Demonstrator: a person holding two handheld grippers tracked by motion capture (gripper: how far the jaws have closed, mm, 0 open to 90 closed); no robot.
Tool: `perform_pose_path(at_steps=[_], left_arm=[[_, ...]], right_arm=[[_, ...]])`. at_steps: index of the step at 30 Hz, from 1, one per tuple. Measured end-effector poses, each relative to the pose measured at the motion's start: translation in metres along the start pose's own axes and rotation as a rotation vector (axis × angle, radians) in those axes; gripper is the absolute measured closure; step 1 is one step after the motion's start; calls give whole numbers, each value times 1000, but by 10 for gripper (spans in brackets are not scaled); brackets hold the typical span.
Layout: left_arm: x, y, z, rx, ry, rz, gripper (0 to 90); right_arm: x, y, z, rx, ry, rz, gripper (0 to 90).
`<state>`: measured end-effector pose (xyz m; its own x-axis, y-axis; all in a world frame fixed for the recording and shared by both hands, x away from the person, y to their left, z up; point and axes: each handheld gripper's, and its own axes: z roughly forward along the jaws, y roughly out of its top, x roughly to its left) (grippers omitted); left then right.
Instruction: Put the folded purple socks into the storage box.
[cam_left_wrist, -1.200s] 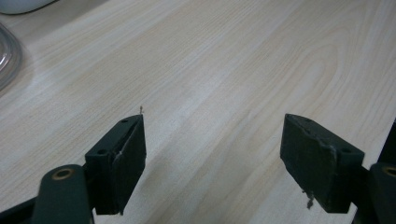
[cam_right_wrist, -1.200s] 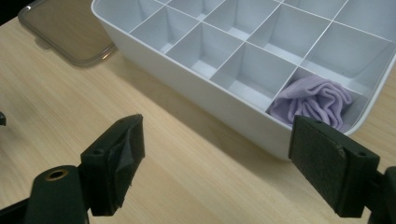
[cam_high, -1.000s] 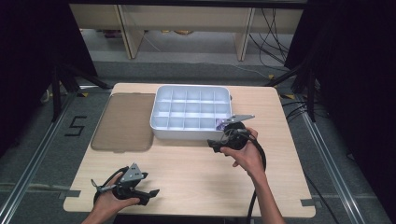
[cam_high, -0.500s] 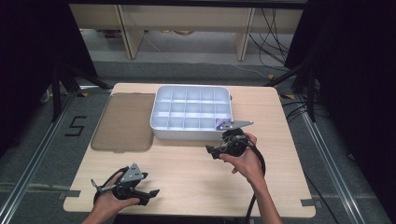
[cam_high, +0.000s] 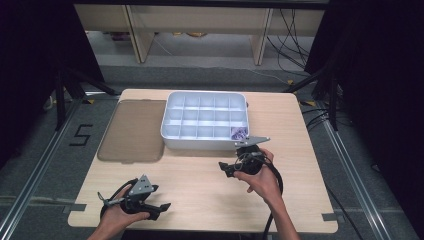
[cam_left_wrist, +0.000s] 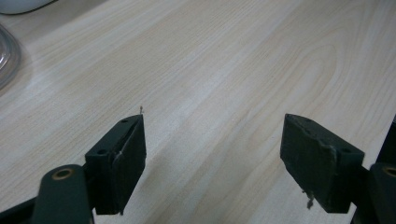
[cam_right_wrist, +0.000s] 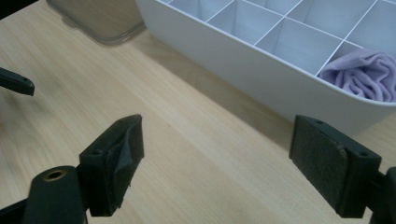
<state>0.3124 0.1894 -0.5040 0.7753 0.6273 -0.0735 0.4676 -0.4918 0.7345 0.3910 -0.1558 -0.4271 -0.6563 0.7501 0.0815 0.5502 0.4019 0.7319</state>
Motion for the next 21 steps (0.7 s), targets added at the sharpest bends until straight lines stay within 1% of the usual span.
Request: perform_pose_path(at_steps=[1, 2, 3, 5, 6, 7, 8, 10, 11, 12, 14, 16, 17, 19, 20, 21], left_arm=[[0, 0, 0, -2, 0, 1, 221], [0, 0, 0, -2, -1, 1, 221], [0, 0, 0, -2, -1, 2, 221], [1, 0, -1, 6, -1, 11, 222], [1, 0, -1, 6, -2, 13, 221], [0, 0, -1, 6, -3, 13, 221], [-1, 0, -1, 4, 0, 0, 222], [0, 0, -1, 6, 6, 3, 221], [-1, 0, -1, 5, 5, 3, 221], [-1, 0, -1, 4, 6, 3, 222], [-3, -1, 0, -7, -2, -17, 222], [-2, -1, 0, -6, -1, -16, 222], [-3, -1, 0, -6, -1, -16, 221], [-3, -1, 0, -7, -1, -16, 222], [-3, -1, 0, -7, -1, -15, 222], [-3, -1, 0, -6, 0, -12, 222]], right_arm=[[1, -2, 1, -8, 1, -4, 185], [3, -2, 0, 9, 12, 15, 184], [2, -4, 2, 1, 5, -2, 183], [5, -6, 1, 19, 10, 5, 181], [5, -7, 2, 13, 8, -2, 181], [7, -9, 3, 8, 12, 6, 181], [8, -10, 3, 16, 11, 2, 181], [9, -14, 4, 19, 11, -15, 179], [10, -15, 5, 7, 12, -12, 179], [10, -17, 5, 15, 11, -18, 178], [13, -21, 4, 13, 12, -19, 177], [14, -24, 4, 4, 18, -16, 176], [15, -27, 5, -2, 16, -29, 176], [18, -30, 3, 0, 19, -10, 176], [18, -32, 4, -12, 18, -25, 176], [19, -33, 3, -2, 24, -13, 176]])
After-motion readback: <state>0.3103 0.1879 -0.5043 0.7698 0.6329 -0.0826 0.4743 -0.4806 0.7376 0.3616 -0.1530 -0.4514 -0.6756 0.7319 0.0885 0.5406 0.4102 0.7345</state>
